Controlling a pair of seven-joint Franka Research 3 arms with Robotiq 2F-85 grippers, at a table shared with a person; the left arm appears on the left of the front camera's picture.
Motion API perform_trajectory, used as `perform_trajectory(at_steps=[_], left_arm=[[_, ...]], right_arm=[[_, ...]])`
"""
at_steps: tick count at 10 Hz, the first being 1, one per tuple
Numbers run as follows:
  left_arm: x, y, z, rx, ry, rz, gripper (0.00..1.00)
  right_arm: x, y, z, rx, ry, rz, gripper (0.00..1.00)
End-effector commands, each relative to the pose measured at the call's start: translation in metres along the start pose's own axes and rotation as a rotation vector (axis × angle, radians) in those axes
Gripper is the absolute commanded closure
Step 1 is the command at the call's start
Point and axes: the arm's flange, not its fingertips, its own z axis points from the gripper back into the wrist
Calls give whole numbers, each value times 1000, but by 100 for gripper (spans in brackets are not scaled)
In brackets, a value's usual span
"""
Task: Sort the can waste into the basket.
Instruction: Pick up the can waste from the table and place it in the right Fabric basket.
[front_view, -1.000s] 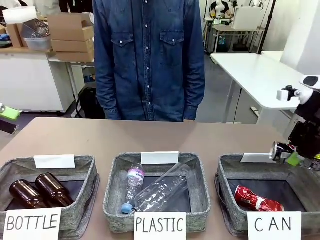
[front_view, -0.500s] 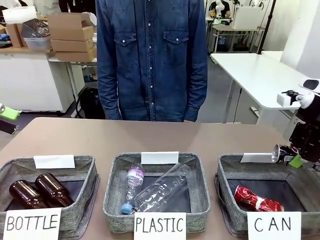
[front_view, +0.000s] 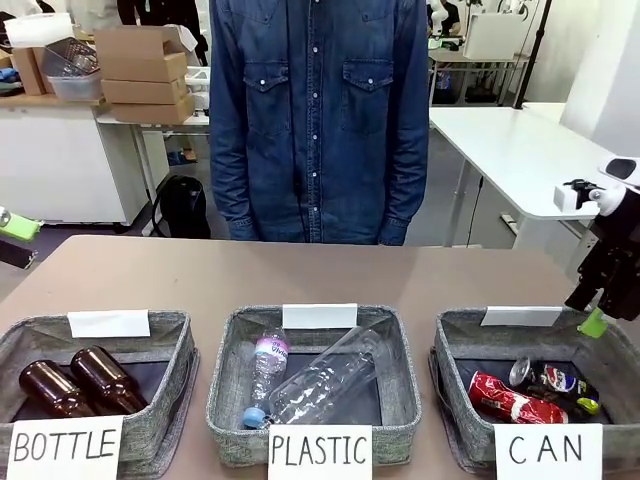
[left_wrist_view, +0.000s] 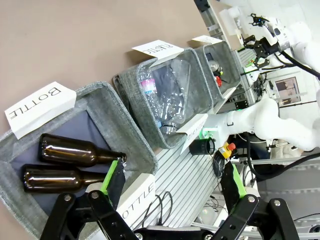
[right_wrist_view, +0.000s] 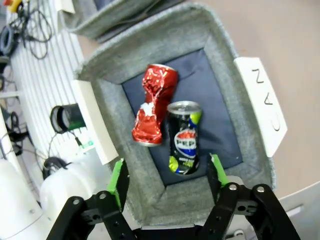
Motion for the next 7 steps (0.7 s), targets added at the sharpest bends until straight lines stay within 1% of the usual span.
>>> perform_trajectory(at_steps=[1,4,5,6,7], left_arm=[[-3,0,0,-2,2,9,0],[-3,0,0,-2,2,9,0],[-3,0,0,-2,2,9,0],[-3,0,0,-2,2,9,0],[-3,0,0,-2,2,9,0]], right_arm=[[0,-3,-5,-4,-30,-31,0],[0,-4,-5,-3,-37,-40,0],[6,-7,0,77,-121,-148,0],[14,-10,11,72,-380,-456,0],[21,-11,25,169,-643,-712,0]])
